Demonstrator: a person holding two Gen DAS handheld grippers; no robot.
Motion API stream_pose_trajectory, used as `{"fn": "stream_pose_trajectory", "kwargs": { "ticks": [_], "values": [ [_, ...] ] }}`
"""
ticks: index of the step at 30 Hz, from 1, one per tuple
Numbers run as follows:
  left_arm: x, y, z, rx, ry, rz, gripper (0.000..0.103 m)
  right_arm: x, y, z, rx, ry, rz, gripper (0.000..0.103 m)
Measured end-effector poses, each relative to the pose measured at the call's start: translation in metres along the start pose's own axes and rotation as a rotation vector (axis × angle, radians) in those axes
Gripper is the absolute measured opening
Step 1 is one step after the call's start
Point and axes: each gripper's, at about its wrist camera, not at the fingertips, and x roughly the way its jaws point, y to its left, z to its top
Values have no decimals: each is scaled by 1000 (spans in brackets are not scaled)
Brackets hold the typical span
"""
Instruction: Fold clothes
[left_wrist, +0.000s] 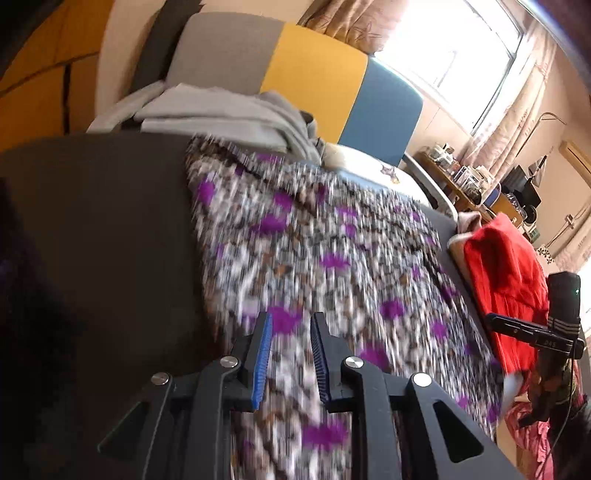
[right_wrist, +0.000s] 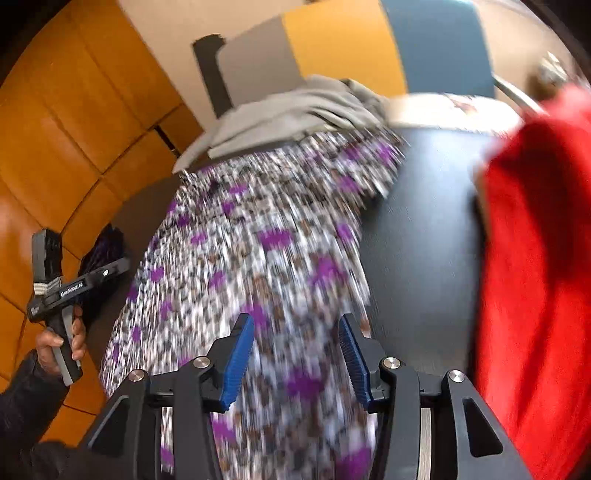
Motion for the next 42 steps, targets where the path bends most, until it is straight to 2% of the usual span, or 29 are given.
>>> {"fn": "stream_pose_trajectory", "kwargs": {
  "ticks": [2, 4, 7, 10, 11, 13, 14, 18, 20, 22, 29, 30, 31, 33, 34, 36, 38, 39, 42],
  "values": [
    [-4, 0, -21, 8, 23, 35, 23, -12, -4, -24, 63, 20, 26, 53],
    [-6, 1, -40, 20, 43, 83, 23, -17, -9, -41, 81, 73, 8, 54],
    [-8, 6, -58, 55, 40, 181, 22, -19, -14, -58, 103, 88, -15, 55],
    [-14, 5, -58, 63, 43, 250, 23, -34, -23, -63, 187, 34, 35, 58],
    [-18, 5, -56, 48, 42, 247, 23, -42, -29, -65, 217, 4, 64, 60],
    [-26, -3, -54, 41, 21, 214, 23, -56, -40, -74, 265, -36, 102, 70],
    [-30, -8, -52, 41, 10, 197, 24, -59, -46, -78, 280, -45, 123, 72],
    [-30, -36, -56, 86, 1, 150, 24, -50, -67, -90, 350, -51, 231, 74],
    [-26, -50, -57, 103, 27, 91, 24, -43, -70, -91, 371, -72, 310, 74],
    [-21, -65, -59, 120, 56, 24, 24, -37, -64, -86, 358, -55, 389, 75],
    [28, -164, -75, 389, 177, -116, 25, -17, -29, -76, 246, 134, 644, 84],
    [35, -179, -78, 428, 194, -136, 25, -16, -25, -76, 229, 160, 661, 90],
    [43, -194, -80, 468, 211, -155, 25, -17, -21, -77, 208, 189, 643, 94],
    [57, -223, -85, 548, 246, -194, 25, -21, -19, -75, 200, 221, 630, 94],
    [64, -233, -87, 585, 260, -195, 25, -24, -19, -72, 209, 220, 663, 95],
    [76, -251, -85, 666, 240, -143, 25, -36, -16, -62, 225, 182, 778, 95],
    [80, -254, -76, 638, 253, -152, 25, -52, -11, -52, 202, 112, 870, 99],
    [79, -252, -69, 595, 258, -170, 25, -58, -10, -49, 197, 85, 883, 103],
    [73, -243, -54, 536, 245, -152, 25, -63, -13, -48, 202, 55, 856, 103]
  ]
}}
